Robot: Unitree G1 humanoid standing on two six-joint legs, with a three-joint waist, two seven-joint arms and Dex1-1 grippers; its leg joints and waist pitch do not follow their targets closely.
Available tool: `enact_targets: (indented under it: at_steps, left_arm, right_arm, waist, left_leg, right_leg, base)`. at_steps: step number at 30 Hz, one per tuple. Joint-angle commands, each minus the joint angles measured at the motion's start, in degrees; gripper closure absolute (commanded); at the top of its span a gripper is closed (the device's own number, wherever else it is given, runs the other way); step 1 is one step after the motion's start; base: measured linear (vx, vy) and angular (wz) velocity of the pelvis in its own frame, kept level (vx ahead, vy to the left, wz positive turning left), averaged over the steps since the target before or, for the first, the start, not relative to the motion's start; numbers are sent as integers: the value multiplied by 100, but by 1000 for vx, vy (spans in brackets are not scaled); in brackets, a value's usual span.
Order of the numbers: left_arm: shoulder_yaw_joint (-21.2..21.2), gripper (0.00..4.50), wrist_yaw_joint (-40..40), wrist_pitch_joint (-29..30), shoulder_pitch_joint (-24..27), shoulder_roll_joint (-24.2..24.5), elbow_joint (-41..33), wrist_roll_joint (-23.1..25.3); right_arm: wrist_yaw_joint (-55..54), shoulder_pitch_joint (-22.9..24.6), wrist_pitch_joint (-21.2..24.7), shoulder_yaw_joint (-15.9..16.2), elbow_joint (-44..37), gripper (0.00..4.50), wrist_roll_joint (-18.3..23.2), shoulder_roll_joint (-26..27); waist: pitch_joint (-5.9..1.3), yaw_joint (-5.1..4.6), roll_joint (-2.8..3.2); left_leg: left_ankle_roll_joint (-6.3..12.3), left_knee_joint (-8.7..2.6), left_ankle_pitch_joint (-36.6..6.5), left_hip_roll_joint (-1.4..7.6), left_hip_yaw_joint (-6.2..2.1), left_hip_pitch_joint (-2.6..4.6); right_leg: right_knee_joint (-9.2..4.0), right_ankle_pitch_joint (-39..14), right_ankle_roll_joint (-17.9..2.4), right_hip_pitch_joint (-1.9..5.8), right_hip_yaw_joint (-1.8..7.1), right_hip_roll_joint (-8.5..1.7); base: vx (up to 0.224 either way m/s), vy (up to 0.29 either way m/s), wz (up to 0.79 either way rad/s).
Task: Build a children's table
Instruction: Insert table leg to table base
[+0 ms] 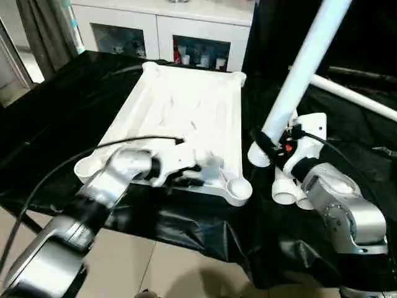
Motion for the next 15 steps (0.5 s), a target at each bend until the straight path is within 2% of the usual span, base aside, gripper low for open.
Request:
enact_targets:
  at_steps: [1, 2, 5, 8, 9, 12, 15]
  left_arm:
    - [-53, 311, -55, -50, -78, -56, 200, 93]
    - [-23, 336, -103, -75, -105, -91, 281, 71]
    - [-6, 349, -384, -190, -167, -93, 497, 83]
    - [30, 386, -539, -262, -188, -92, 595, 59]
    - [60, 386, -581, -259, -187, -96, 598, 17]
    - [325, 422, -926, -121, -198, -164, 549, -387]
    - [305, 439, -959, -245, -252, -178, 707, -286]
  right_arm:
    - [22, -36, -44, -32, -164, 262, -36, -70]
    - [28, -30, -44, -34, -166, 262, -36, -72]
    - [40, 1, -46, -28, -179, 262, -36, -81]
    - [47, 5, -45, -29, -178, 262, -34, -82]
    - [50, 3, -44, -31, -176, 262, -32, -82]
    - [59, -6, -40, -46, -169, 262, -29, -79]
    - [71, -13, -37, -43, -162, 262, -34, -84]
  waist:
    - [-423, -5, -39]
    - [-421, -2, 0]
    - [-409, -2, -22]
    - [-422, 2, -21]
    - [-420, 1, -21]
    - [-430, 1, -36]
    - [-430, 0, -37]
  left_leg:
    - [-7, -425, -433, 114, -15, -16]
    - [-18, -422, -461, 111, -16, -15]
    - [-18, -428, -575, 108, -11, -1]
    - [-30, -427, -557, 107, -20, -10]
    - [-33, -430, -555, 113, -21, -6]
    - [-23, -425, -482, 116, -18, -12]
    - [5, -422, -464, 123, -16, -10]
  right_leg:
    - [-379, -1395, -506, 394, 358, -451]
    - [-381, -1431, -516, 394, 360, -454]
    - [-430, -1606, -489, 384, 357, -452]
    - [-423, -1612, -469, 398, 354, -456]
    - [-414, -1580, -483, 394, 354, -456]
    - [-377, -1384, -618, 401, 355, -461]
    - [-364, -1235, -693, 401, 357, -457]
  base:
    - [0, 0, 0]
    - [0, 0, 0]
    - [0, 0, 0]
    - [0, 0, 0]
    - [0, 0, 0]
    - [0, 0, 0]
    - [0, 0, 0]
